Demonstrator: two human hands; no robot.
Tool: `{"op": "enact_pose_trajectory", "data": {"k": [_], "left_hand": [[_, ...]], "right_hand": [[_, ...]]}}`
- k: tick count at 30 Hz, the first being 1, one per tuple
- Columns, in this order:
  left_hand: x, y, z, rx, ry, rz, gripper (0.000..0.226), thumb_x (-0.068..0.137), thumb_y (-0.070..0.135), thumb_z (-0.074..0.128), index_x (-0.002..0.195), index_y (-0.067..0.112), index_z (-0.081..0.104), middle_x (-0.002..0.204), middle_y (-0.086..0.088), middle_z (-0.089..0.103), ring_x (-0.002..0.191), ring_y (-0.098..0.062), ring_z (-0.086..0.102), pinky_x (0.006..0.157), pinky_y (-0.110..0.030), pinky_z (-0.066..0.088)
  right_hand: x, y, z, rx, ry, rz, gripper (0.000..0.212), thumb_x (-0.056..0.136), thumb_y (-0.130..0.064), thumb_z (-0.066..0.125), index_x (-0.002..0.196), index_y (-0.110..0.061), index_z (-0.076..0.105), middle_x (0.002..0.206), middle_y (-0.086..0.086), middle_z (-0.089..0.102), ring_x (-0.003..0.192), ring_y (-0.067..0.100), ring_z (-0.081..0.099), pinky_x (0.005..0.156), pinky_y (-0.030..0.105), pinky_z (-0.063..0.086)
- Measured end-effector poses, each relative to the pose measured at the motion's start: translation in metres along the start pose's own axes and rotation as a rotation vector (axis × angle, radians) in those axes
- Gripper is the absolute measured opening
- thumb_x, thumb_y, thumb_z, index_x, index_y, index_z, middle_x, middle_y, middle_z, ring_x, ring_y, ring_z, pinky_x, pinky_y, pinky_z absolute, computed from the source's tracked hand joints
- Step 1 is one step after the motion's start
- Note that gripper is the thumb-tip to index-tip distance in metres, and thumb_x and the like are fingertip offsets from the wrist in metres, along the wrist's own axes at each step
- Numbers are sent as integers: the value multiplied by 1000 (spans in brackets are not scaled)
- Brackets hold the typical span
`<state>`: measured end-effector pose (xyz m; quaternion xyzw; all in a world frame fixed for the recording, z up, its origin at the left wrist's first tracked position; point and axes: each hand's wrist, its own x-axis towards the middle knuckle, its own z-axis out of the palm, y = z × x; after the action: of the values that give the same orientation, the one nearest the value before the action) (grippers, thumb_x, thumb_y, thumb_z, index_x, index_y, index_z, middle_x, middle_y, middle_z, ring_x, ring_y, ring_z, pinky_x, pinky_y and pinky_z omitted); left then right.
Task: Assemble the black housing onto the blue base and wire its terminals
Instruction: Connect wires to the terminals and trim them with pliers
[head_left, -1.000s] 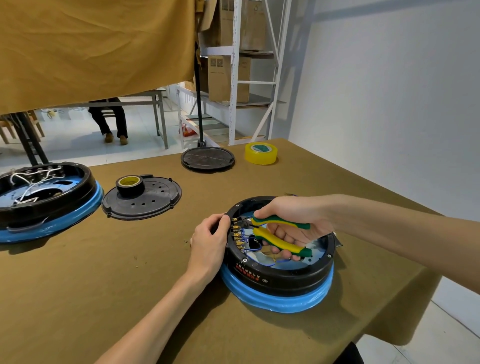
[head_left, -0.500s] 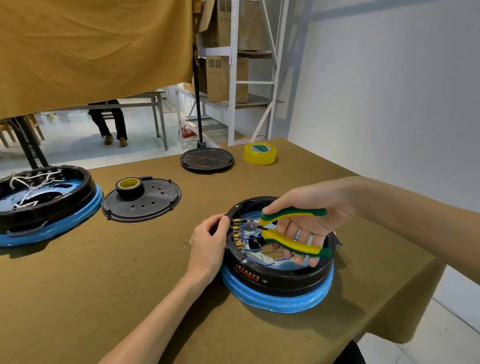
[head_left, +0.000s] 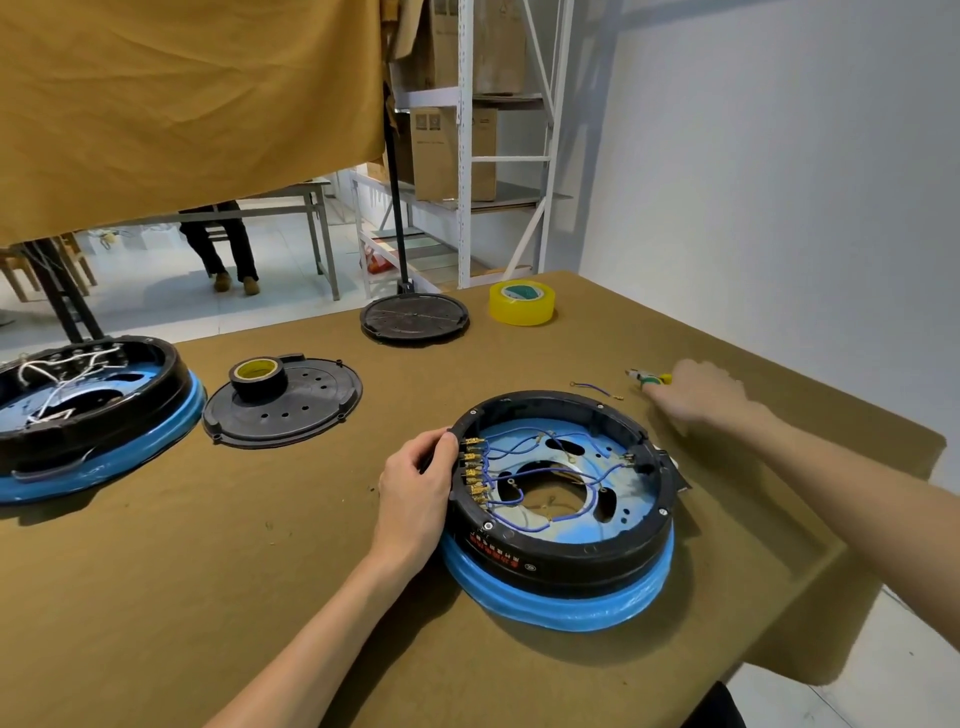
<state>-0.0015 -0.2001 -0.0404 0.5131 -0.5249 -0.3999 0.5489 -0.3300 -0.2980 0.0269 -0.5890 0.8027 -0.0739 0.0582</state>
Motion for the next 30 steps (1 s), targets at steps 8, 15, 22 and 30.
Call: {"op": "enact_pose_trajectory", "data": {"k": [8,15,22,30], "left_hand": [[3,-1,2,-36,11,-7,25,105,30,54,117,21,74,106,2,77,103,-17,71,92,-49,58],[2,-1,1,-43,2,4,23,105,30,55,116,23,74,104,3,77,101,-16,72,90,-47,59],[1,0,0,-57,-15,5,23,106,28,54,114,23,75,102,3,78,101,-19,73,86,-43,59],[0,3,1,-52,-3,2,24,105,29,56,114,22,77,104,2,78,100,-16,73,90,-47,59]], "right_hand": [[4,-14,14,217,150,-74,47,104,-45,49,127,-5,59,132,20,59,120,36,56,104,49,46],[-80,-95,-2,461,122,-819,9,97,-23,66,96,-20,74,92,-10,67,84,0,61,75,13,45],[-101,-114,21,350,-77,-931,21,98,-29,66,113,-17,76,105,-6,73,91,3,64,79,12,48],[-86,-116,23,544,-166,-872,12,94,-23,73,101,-19,82,94,-9,77,87,4,69,79,20,55]]}}
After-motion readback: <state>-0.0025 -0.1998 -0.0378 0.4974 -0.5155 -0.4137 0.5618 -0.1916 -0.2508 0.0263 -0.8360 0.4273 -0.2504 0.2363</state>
